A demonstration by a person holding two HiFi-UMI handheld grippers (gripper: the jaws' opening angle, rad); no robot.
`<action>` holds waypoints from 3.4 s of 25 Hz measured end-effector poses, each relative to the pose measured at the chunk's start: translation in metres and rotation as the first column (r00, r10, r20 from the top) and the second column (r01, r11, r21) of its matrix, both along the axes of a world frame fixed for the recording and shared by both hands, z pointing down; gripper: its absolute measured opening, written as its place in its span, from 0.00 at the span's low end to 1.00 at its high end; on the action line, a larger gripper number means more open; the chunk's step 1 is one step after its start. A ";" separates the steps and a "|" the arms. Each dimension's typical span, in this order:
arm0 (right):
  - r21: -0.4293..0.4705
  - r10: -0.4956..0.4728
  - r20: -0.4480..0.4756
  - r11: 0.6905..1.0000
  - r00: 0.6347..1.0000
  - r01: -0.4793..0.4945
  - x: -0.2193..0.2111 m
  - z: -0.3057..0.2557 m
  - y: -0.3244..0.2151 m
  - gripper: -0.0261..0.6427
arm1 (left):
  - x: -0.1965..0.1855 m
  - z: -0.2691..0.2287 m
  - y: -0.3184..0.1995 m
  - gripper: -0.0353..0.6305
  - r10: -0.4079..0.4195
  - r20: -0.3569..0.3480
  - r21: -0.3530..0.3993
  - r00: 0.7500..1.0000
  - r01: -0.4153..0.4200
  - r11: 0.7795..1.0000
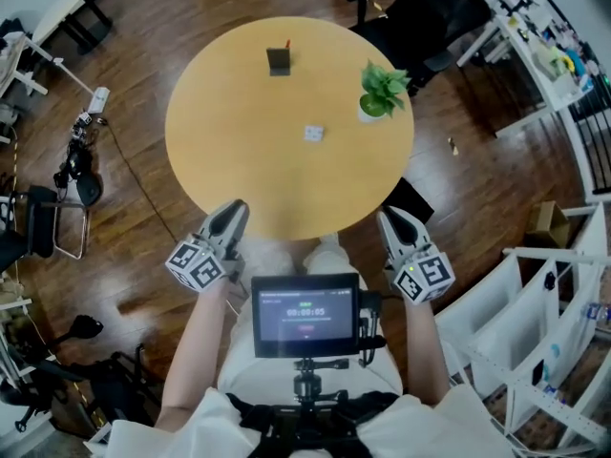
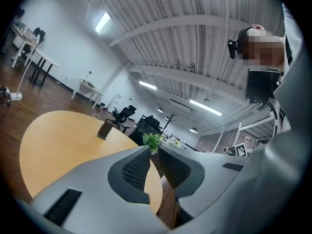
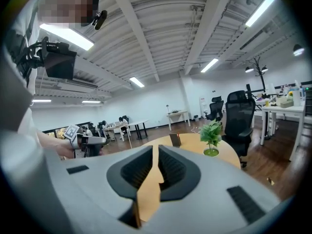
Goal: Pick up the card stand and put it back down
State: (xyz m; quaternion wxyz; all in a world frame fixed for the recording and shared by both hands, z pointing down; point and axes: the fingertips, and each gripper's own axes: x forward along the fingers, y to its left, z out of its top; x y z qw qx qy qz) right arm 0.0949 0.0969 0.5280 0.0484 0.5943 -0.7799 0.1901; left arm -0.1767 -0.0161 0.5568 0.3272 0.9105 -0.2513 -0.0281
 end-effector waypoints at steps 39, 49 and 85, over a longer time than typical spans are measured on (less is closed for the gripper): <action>-0.098 -0.422 -0.011 0.903 0.906 0.419 0.075 0.065 -0.196 0.12 | 0.100 -0.005 -0.096 0.13 -0.239 0.147 0.017 0.960 0.239 0.971; -0.150 -0.433 -0.071 0.895 0.898 0.420 0.061 0.090 -0.212 0.14 | 0.091 -0.004 -0.111 0.13 -0.173 0.195 0.052 0.966 0.166 0.985; -0.536 -0.593 -0.141 0.719 0.793 0.442 0.003 0.337 -0.286 0.21 | 0.058 0.032 -0.113 0.13 -0.111 0.328 -0.030 0.938 0.128 0.991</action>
